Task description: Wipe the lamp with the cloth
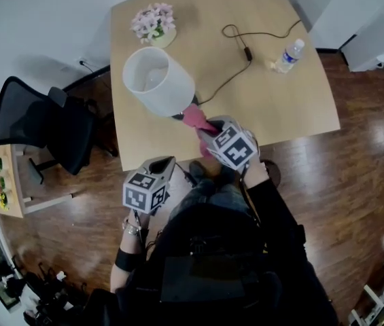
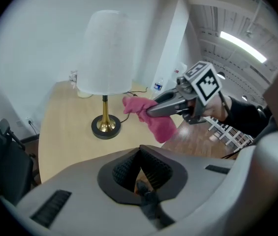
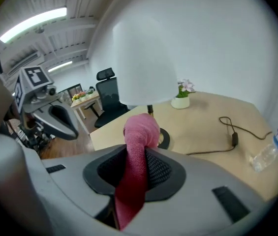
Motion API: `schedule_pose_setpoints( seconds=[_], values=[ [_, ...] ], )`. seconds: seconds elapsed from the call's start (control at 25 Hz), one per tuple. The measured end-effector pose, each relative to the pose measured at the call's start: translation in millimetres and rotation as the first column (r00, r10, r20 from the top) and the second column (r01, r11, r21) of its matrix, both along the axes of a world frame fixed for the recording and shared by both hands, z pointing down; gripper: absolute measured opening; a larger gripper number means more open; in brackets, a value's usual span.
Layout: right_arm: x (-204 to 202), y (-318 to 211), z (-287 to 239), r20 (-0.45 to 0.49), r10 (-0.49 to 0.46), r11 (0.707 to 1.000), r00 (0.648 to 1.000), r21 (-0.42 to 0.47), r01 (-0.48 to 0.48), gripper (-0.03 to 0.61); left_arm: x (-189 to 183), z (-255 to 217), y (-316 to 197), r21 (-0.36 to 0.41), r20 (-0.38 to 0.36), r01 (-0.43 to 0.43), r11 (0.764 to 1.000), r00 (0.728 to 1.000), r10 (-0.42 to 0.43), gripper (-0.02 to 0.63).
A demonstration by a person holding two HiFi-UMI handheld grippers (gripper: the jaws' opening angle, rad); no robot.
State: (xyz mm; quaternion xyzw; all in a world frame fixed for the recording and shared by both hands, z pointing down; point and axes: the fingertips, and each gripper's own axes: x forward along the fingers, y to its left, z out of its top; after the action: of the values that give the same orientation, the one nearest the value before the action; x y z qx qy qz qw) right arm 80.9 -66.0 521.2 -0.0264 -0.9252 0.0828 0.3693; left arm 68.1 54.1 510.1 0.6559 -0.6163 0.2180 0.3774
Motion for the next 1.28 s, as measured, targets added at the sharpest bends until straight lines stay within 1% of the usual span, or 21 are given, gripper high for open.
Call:
schedule_pose_setpoints(
  seconds=[0.08,0.16,0.32,0.48,0.6,0.72,0.96,1.0,1.08,1.28],
  values=[
    [-14.2,-14.1,23.6,0.019,0.052,0.998,0.998,-0.026,-0.052,0.097,4.2,2.2,0.5,-0.011,0.002,0.001,1.000,1.000,-0.001,-0.008],
    [-30.0,-23.4,40.9,0.046,0.079,0.997,0.996,-0.032,-0.077,0.098,8.1,3.5,4.2,-0.023,0.004,0.005,1.000,1.000,-0.005,-0.008],
    [-62.5,-31.8,53.0,0.118,0.078,0.997,0.990,-0.016,-0.076,0.098,9.8,6.1,15.8,-0.049,0.014,0.020,0.999,1.000,-0.019,-0.008],
    [-85.1,-33.3,53.3,0.179,0.063,0.998,0.982,-0.005,-0.063,0.097,3.6,13.2,18.4,-0.059,0.013,0.058,0.997,0.998,-0.057,-0.008],
    [-98.4,-35.1,46.2,0.254,0.047,0.998,0.966,0.037,-0.058,0.097,2.5,14.7,16.5,-0.055,0.004,0.077,0.996,0.997,-0.077,-0.008],
    [-103.5,-40.2,41.8,0.328,0.032,0.994,0.944,0.084,-0.063,0.097,10.7,19.0,17.1,-0.062,-0.011,0.074,0.995,0.997,-0.075,-0.008],
    [-100.2,-37.0,27.1,0.437,0.018,0.994,0.899,0.093,-0.065,0.097,22.6,33.8,25.2,-0.095,-0.043,0.065,0.993,0.997,-0.069,-0.008],
    [-100.5,-35.1,25.3,0.441,0.015,0.993,0.898,0.098,-0.065,0.097,22.3,35.0,25.5,-0.097,-0.047,0.065,0.993,0.996,-0.069,-0.008],
    [-105.1,-31.8,31.0,0.419,0.006,0.992,0.908,0.112,-0.058,0.097,20.8,37.2,25.1,-0.100,-0.052,0.064,0.993,0.996,-0.069,-0.008],
    [-118.4,-28.8,62.9,0.284,-0.028,0.994,0.958,0.110,-0.004,0.098,18.8,41.6,19.2,-0.101,-0.061,0.059,0.993,0.996,-0.065,-0.008]
  ],
)
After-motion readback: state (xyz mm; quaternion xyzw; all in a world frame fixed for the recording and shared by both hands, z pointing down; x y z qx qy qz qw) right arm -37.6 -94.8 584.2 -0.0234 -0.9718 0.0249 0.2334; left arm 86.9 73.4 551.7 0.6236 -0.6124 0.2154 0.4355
